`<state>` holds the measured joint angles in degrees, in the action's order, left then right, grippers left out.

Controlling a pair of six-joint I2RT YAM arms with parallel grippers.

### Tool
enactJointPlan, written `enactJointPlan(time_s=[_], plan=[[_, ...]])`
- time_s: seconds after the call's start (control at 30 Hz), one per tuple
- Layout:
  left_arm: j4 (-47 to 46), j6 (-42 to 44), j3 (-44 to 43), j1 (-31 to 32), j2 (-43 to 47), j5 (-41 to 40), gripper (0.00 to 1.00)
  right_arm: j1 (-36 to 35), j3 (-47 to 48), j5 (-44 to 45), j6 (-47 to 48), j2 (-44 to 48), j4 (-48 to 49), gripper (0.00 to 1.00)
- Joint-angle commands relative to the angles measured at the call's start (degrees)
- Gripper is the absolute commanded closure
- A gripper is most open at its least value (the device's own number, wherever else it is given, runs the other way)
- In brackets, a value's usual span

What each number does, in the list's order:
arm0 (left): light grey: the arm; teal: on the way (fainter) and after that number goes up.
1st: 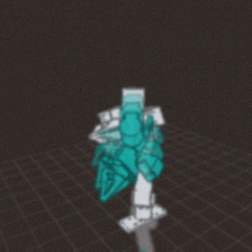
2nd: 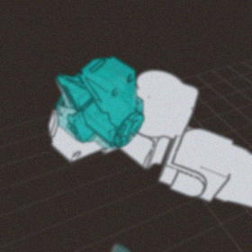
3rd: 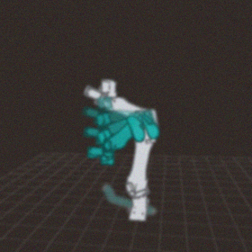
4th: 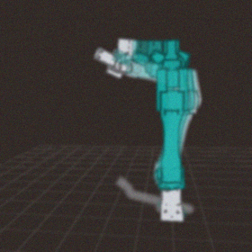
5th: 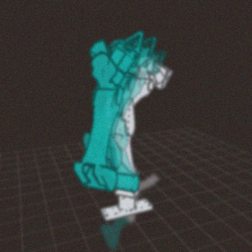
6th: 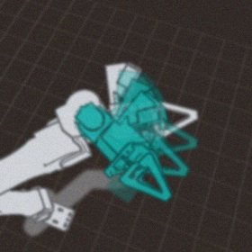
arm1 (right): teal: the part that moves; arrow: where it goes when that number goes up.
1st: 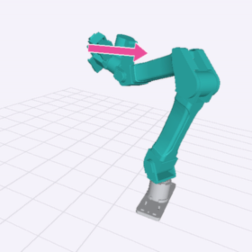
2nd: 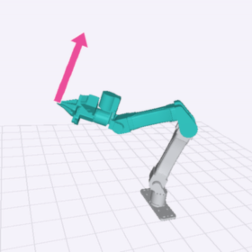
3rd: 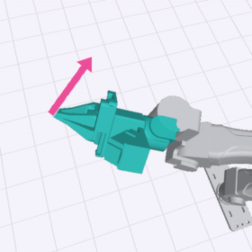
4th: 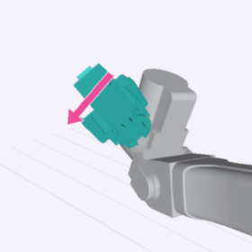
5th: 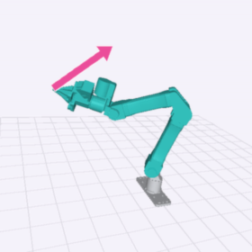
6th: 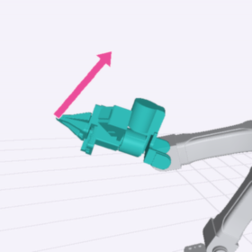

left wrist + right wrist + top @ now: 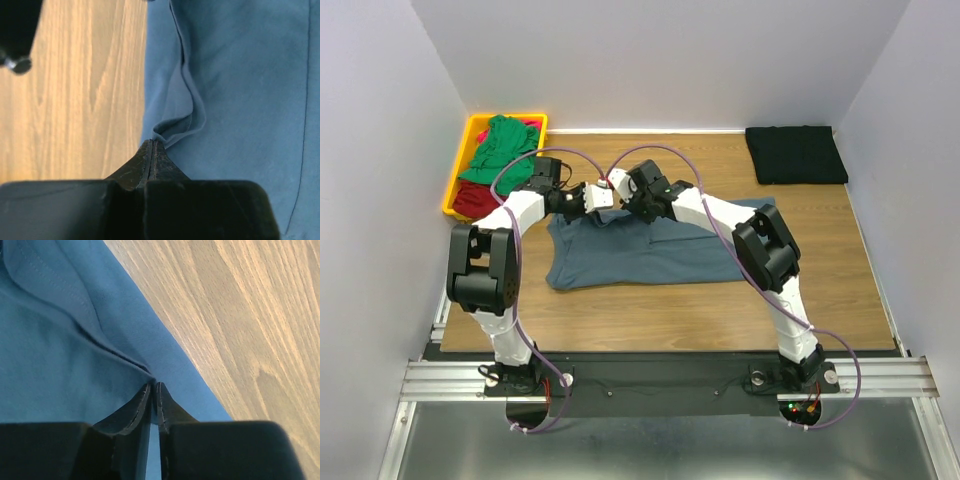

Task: Fold and stack the t-shirts
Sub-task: Fold the tshirt

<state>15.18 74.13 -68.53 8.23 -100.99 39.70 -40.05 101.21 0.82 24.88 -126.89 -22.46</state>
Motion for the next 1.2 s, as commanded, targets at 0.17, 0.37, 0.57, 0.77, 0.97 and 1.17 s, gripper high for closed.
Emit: enactJointPlan(time_s=[0.17,0.37,0.57,0.77,0.97,1.17], plan=[[-4.98,-13.73,-7.31,-1.63,-5.35,-1.13,1.0,0.24,-0.4,0.76,-0.45,1.03,0.92,0.88],[-4.55,-14.54,-7.32,-2.08,-4.13,2.39,1.0,0.5,-1.01,1.99,-1.15,1.12,0.84,0.59],[-2.53,-11.47,-3.81,-2.08,-0.01,2.48,1.0,2.43,-2.07,1.64,-4.31,4.27,0.75,0.45],[0.11,-7.61,1.81,-0.59,7.45,2.14,1.0,4.37,-6.19,-0.12,-6.69,11.31,0.57,0.39],[2.75,-3.64,9.72,3.19,13.53,-1.2,1.0,7.09,-10.06,-0.56,-7.31,17.55,-0.22,0.24],[3.36,-2.85,16.41,6.27,14.51,-4.63,1.0,11.39,-14.54,0.15,-6.34,21.77,-1.27,0.2]])
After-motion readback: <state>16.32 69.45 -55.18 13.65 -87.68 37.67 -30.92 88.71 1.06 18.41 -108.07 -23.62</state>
